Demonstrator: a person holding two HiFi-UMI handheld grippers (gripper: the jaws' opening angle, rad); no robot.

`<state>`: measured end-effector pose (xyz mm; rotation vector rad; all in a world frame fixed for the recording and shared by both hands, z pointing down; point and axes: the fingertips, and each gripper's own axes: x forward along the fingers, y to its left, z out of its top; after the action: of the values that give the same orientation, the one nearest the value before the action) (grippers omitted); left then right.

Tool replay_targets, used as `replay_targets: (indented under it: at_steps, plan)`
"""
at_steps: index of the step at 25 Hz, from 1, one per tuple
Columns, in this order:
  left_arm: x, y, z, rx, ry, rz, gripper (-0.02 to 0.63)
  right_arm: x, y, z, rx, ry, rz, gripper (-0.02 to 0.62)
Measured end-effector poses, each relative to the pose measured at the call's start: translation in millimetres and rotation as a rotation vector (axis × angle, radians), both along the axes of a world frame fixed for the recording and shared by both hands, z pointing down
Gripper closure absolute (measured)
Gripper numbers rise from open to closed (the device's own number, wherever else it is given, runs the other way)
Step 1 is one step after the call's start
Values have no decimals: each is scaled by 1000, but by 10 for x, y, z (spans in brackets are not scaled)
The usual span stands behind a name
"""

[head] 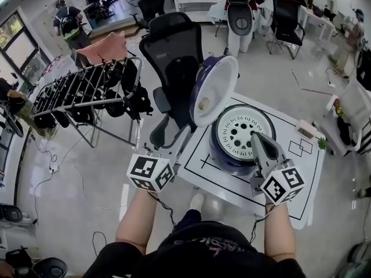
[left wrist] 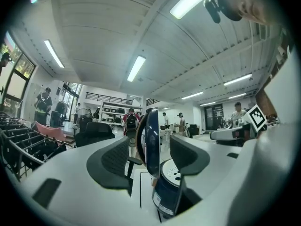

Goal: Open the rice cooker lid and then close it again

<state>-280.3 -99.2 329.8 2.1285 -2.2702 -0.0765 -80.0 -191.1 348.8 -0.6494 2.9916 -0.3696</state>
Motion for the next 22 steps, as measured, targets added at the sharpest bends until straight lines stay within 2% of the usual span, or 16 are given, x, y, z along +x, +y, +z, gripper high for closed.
replay_targets:
  at_steps: [12,22]
  plan:
    - [-654,-662,-12,-6,11,33,337,-462,-485,-34,0,14,56,594]
    - [-789,-1318,72,-40,-21,130,337,-481,-753,-35,0,29,152,594]
